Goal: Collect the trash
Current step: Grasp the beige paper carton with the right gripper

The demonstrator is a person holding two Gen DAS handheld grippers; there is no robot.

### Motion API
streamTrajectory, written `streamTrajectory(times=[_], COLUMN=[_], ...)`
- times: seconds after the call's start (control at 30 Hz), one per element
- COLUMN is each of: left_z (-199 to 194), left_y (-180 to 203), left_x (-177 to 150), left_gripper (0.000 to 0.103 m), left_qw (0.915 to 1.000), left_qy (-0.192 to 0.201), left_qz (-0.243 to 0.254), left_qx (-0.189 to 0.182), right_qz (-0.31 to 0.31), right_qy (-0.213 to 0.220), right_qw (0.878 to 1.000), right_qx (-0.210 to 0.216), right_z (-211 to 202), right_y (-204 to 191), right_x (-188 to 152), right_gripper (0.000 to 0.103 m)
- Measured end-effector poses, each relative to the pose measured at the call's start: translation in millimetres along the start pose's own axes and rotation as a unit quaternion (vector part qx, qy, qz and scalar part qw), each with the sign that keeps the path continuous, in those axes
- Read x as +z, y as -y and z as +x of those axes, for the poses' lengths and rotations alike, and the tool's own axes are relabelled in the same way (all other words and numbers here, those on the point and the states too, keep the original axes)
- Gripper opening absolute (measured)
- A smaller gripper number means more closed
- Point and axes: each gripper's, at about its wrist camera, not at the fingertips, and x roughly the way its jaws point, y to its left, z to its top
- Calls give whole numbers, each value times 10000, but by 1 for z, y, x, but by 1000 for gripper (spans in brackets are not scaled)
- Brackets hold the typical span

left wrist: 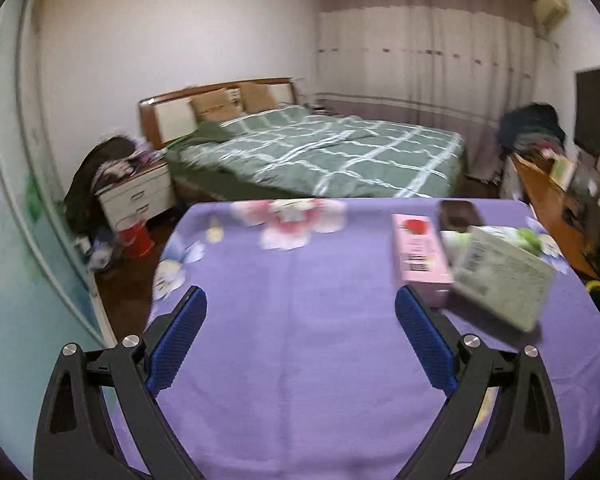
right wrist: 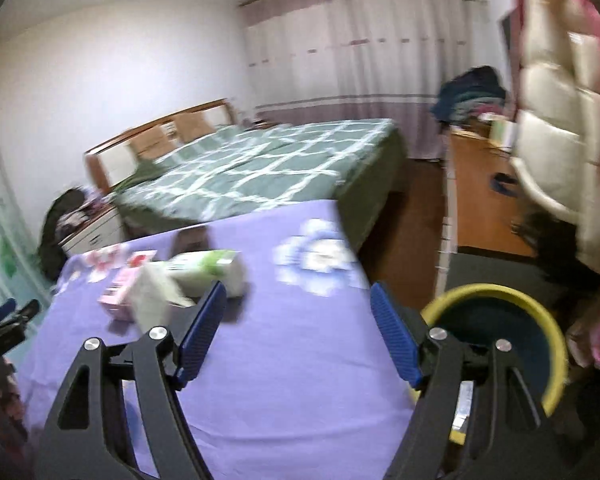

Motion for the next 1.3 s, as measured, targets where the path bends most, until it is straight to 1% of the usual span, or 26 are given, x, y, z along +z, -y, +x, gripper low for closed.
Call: streamTrajectory(times=[0.03, 0.1, 0.13, 0.2, 0.23, 0.3, 0.37, 0.43, 0.5, 0.6, 0.73, 0.8, 0.9, 1.0, 1.1, 1.17, 1.23, 1.3], left_z=[2, 4, 6, 8, 8, 9, 8, 9, 8, 6, 2, 3, 5, 5, 7, 8, 10, 11], left_y=[-9, -14, -14, -12, -10, -6, -8, -10, -12, -16, -18, -17, -16, -13, -11, -10, -9, -8], left_x=[-3, -8, -9, -13, -14, -14, -15, -15, -16, -15, -15, -15, -16, -17, -16, -17, -17, -18], left_gripper=[94, 94, 94, 94, 94, 94, 95, 95, 95, 95, 96, 96, 96, 96, 96, 96, 96, 96], left_qw=[9999, 9998, 9997, 9999, 10000, 9998, 9998, 9998, 9997, 9996, 9994, 9994, 9994, 9995, 9995, 9995, 9995, 9995], left_qy=[29, 43, 31, 35, 37, 61, 50, 11, 30, 52, 82, 71, 24, 30, 24, -3, -32, -49], left_qz=[-112, -194, -213, -139, -61, 31, -66, -151, -167, -267, -317, -313, -282, -229, -195, -182, -164, -143], left_qx=[23, -36, -78, -45, 43, 188, 164, 92, 160, 114, 142, 156, 173, 203, 249, 263, 270, 264], right_qz=[-64, -175, -209, -377, -509, -652, -713, -654, -536, -408, -358, -394, -517, -588, -680, -809, -902, -977], right_qy=[-53, -188, -240, -320, -355, -448, -615, -789, -941, -1145, -1287, -1269, -1037, -799, -666, -649, -726, -857], right_qw=[9999, 9986, 9981, 9970, 9959, 9947, 9931, 9920, 9908, 9881, 9844, 9832, 9848, 9837, 9802, 9785, 9774, 9769], right_qx=[96, 455, 531, 591, 657, 657, 699, 731, 806, 945, 1141, 1251, 1292, 1500, 1738, 1782, 1766, 1699], right_z=[7, 24, 30, 44, 53, 69, 87, 101, 110, 122, 130, 128, 118, 105, 97, 94, 96, 104], right_y=[-12, -35, -43, -64, -76, -92, -103, -105, -104, -101, -104, -108, -112, -114, -116, -122, -128, -131], right_x=[3, 5, 5, 3, 2, 0, -4, -8, -12, -20, -25, -27, -26, -24, -21, -24, -25, -28], right_gripper=[71, 71, 71, 71, 71, 71, 71, 71, 71, 72, 72, 72, 70, 67, 67, 67, 65, 59])
